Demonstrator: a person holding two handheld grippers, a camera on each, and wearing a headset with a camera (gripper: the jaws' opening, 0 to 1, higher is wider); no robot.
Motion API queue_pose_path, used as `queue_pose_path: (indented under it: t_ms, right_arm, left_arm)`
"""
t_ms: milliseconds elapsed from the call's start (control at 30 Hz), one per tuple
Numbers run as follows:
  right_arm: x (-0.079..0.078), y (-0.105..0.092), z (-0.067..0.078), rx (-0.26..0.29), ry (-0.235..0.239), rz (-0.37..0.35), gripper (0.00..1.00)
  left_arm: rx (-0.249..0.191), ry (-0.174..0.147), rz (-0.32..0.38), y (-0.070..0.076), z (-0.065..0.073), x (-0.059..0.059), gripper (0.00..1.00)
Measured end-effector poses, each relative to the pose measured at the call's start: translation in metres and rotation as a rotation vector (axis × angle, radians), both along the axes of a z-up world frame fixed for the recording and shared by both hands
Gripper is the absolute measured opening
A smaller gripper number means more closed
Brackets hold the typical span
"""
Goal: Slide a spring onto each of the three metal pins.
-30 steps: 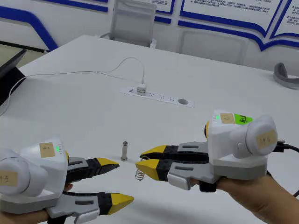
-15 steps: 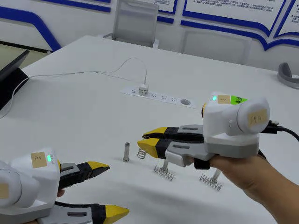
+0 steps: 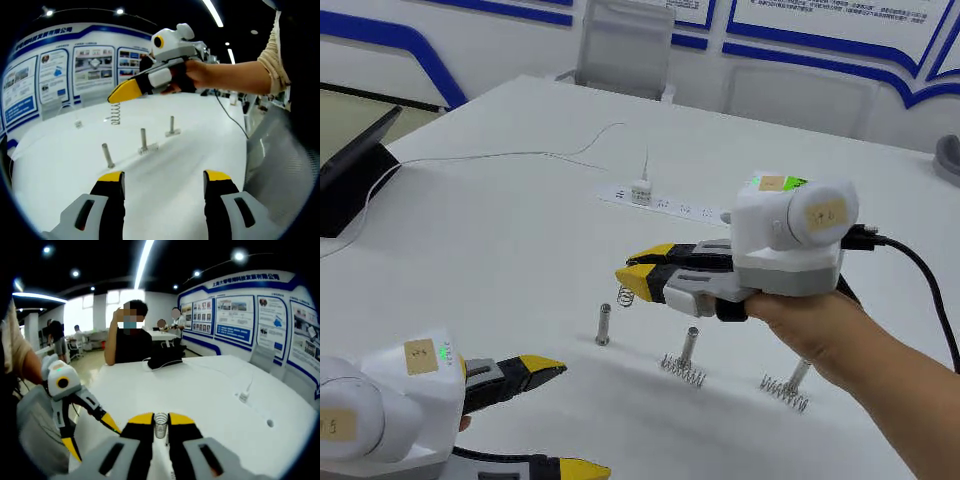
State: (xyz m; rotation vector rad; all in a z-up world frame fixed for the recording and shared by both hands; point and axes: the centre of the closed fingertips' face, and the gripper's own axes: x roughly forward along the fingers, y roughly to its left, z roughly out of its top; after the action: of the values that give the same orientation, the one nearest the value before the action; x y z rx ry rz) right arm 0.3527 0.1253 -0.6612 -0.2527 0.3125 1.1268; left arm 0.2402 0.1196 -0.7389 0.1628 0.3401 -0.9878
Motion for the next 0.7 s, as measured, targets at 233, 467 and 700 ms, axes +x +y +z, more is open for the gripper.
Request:
queue_pose_path:
  t_ms: [233,467,700]
  right_arm:
    - [0.011,0.009,-0.007,-0.009,0.009,0.002,0.12]
    - [0.020,0.015,-0.019,-0.031,0.029,-0.005,0.12]
    - [0.023,0.020,-0.034,-0.060,0.048,-0.006,0.12]
  left_arm:
    - [-0.003,0.003,0.010,0.002,-0.001,0.000,0.65]
    - [-0.002,0.008,0.017,0.003,-0.002,0.000,0.65]
    - [-0.011,0.012,0.024,0.003,-0.001,0.000,0.65]
